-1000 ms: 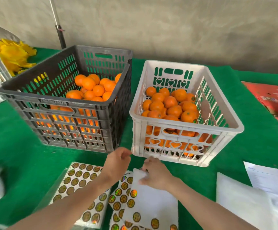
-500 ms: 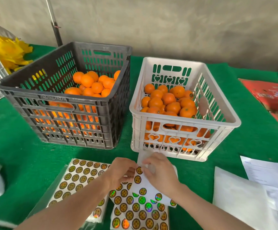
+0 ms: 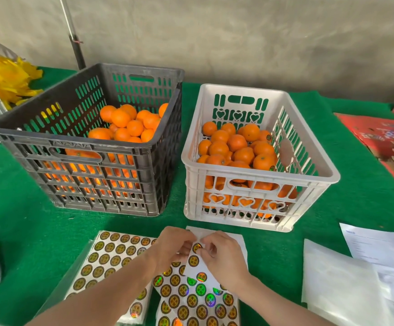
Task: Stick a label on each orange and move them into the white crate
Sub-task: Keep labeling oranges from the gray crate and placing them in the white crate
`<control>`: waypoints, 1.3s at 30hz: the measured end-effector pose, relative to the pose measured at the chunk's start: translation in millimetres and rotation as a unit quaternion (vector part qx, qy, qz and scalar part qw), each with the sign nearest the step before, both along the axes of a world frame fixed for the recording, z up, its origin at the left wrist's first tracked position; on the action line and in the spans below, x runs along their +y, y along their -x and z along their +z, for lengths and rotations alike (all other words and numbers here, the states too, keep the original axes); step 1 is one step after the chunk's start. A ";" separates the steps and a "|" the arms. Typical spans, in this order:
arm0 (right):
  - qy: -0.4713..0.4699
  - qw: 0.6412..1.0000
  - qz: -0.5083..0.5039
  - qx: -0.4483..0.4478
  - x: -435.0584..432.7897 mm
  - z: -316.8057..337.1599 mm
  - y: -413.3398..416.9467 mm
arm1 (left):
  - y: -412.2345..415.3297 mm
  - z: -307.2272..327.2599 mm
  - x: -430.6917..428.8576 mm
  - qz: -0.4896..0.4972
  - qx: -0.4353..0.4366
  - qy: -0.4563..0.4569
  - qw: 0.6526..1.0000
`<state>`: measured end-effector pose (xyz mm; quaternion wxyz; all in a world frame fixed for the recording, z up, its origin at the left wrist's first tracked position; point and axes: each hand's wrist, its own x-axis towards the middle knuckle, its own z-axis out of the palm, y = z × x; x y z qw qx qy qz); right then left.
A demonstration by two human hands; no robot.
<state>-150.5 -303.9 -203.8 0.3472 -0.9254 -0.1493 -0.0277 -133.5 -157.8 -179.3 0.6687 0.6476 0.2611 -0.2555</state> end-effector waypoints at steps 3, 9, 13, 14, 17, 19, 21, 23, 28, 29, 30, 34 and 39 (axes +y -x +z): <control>-0.017 1.000 0.005 0.008 0.4 -0.9 1.2 | 0.3 -1.0 -0.3 -0.015 0.003 0.008 1.000; -0.056 0.998 -0.009 0.030 -0.2 -5.8 -0.9 | 2.7 2.1 -2.3 -0.032 0.008 0.028 0.999; -0.089 0.996 0.003 0.030 3.2 -2.4 1.8 | -2.6 -2.1 -3.7 -0.013 0.005 -0.038 0.999; -0.101 0.994 0.004 0.032 3.2 0.3 2.4 | -4.2 -2.6 -2.8 -0.014 0.009 -0.044 0.999; -0.144 0.989 -0.008 0.034 1.0 17.7 3.9 | -5.6 -6.1 4.6 -0.073 0.014 -0.070 0.995; -0.181 0.983 -0.010 0.010 1.7 38.3 2.5 | -3.7 -6.9 9.8 -0.156 -0.018 -0.139 0.978; -0.211 0.977 0.011 -0.034 7.6 66.7 -2.4 | -0.7 -3.8 14.8 -0.285 -0.110 -0.304 0.902; -0.235 0.966 0.047 -0.094 17.7 103.0 -11.5 | 1.3 10.8 24.5 -0.325 -0.247 -0.433 0.803; -0.288 0.929 0.098 -0.210 57.1 181.0 -59.3 | -5.9 99.1 70.3 -0.171 -0.578 -0.353 0.716; -0.288 0.926 0.096 -0.222 69.9 189.6 -74.0 | -10.3 116.4 83.6 -0.115 -0.596 -0.357 0.709; -0.279 0.929 0.088 -0.225 83.8 196.1 -89.8 | -15.6 131.4 98.0 -0.064 -0.599 -0.364 0.711; -0.190 0.959 0.071 -0.196 150.2 206.2 -152.7 | -52.3 169.9 157.4 0.050 -0.531 -0.402 0.744; -0.152 0.979 0.006 -0.132 233.1 210.1 -220.7 | -128.3 188.6 222.6 0.006 -0.427 -0.512 0.745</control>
